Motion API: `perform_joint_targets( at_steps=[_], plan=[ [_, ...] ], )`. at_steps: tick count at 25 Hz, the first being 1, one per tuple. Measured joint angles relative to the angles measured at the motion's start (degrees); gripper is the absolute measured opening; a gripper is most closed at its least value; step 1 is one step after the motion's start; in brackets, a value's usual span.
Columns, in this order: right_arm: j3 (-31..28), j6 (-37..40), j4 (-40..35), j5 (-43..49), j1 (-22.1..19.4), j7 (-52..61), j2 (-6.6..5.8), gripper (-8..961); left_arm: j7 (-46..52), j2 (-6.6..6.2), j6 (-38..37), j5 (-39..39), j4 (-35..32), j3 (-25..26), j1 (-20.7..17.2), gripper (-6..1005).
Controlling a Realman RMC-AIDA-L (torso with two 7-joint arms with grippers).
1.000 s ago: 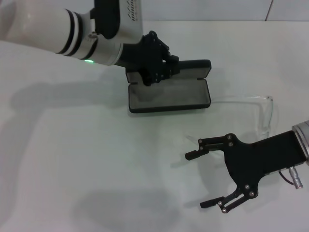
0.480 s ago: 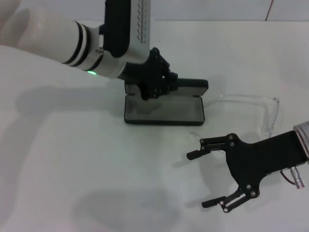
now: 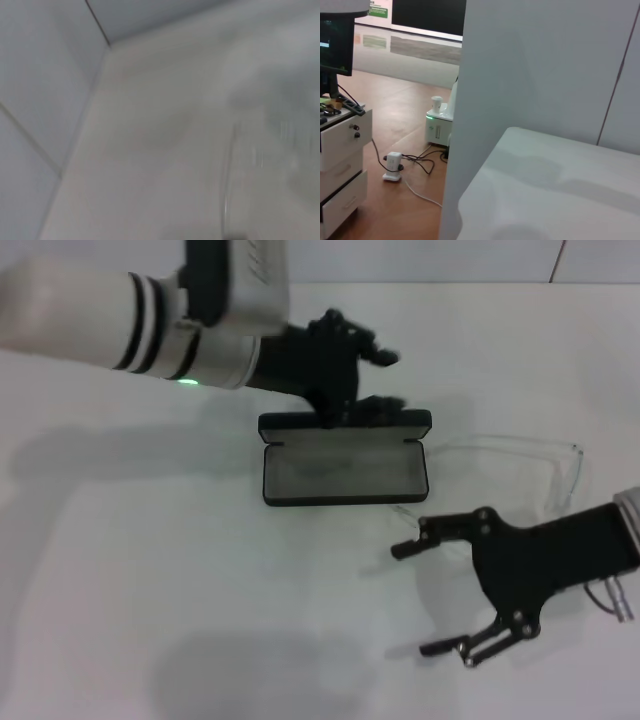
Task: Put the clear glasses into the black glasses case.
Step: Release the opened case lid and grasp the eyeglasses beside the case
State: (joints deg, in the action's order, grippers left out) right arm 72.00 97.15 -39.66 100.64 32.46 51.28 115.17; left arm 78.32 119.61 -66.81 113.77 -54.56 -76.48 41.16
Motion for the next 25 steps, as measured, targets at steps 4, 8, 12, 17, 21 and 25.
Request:
perform_joint_targets(
  at_steps=[4, 8, 12, 17, 21, 25],
  plan=[
    [-5.21, -0.09, -0.5, 0.08, 0.27, 0.71, -0.48, 884, -6.06, -0.1, -6.83, -14.94, -1.32, 3.17, -5.16, 465],
    [-7.45, -1.7, -4.58, 0.98, 1.08, 4.34, -2.6, 884, -11.42, 0.03, -12.41, -29.35, 1.55, 6.65, -11.73, 565],
    [-7.37, -1.38, -16.85, 13.52, 3.75, 11.32, -4.38, 884, -13.34, -0.14, -13.87, -38.7, 6.53, 8.31, -17.01, 607],
    [-7.6, 4.09, -23.85, 25.32, 9.3, 18.68, -4.65, 884, -14.85, -0.13, -17.13, -40.23, 12.0, 11.22, -19.8, 636],
    [-7.35, 5.41, -27.93, 34.95, 12.41, 21.32, -2.63, 884, -16.02, -0.13, -17.74, -40.46, 15.21, 11.79, -20.06, 653],
    [-4.85, 6.09, -28.57, 43.93, 14.99, 22.11, 0.22, 884, -16.44, -0.11, -17.77, -40.6, 17.12, 11.81, -20.01, 653]
  ],
)
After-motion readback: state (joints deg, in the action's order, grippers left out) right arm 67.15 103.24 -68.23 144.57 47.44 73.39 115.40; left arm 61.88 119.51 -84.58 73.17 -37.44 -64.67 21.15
